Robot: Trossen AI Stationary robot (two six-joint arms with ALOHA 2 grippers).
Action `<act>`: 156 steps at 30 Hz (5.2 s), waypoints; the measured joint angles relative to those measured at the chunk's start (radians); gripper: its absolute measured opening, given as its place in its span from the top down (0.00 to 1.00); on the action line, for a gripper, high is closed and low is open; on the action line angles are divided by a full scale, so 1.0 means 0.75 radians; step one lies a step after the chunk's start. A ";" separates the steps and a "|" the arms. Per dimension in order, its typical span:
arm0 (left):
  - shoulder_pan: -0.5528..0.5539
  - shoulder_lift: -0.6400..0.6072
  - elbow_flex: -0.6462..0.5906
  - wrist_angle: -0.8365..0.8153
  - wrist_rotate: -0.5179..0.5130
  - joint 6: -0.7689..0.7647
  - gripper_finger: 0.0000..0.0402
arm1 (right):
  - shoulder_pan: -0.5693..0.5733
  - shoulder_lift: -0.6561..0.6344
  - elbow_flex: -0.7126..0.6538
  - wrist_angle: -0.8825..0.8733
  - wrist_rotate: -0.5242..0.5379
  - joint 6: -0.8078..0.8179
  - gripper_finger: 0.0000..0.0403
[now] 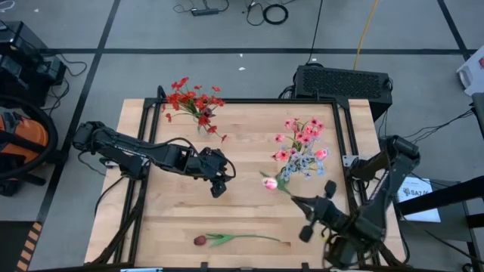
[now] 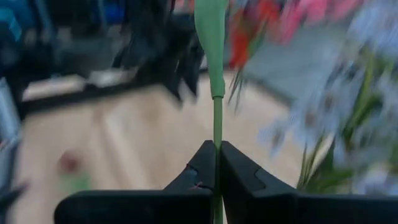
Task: Sort flowers into vase by color
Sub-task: Put the pink flower into the green vase
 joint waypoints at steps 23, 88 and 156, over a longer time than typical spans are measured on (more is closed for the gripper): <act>0.001 0.000 0.000 0.102 0.083 0.115 0.49 | -0.244 0.206 -0.063 0.188 0.380 -0.261 1.00; 0.001 0.000 0.000 0.077 0.085 0.158 0.49 | -0.312 0.187 -0.061 1.164 -0.771 -0.689 1.00; -0.420 -0.896 -0.400 -0.042 -0.499 -0.069 0.49 | -0.478 -0.204 -1.079 3.375 -0.317 -2.519 1.00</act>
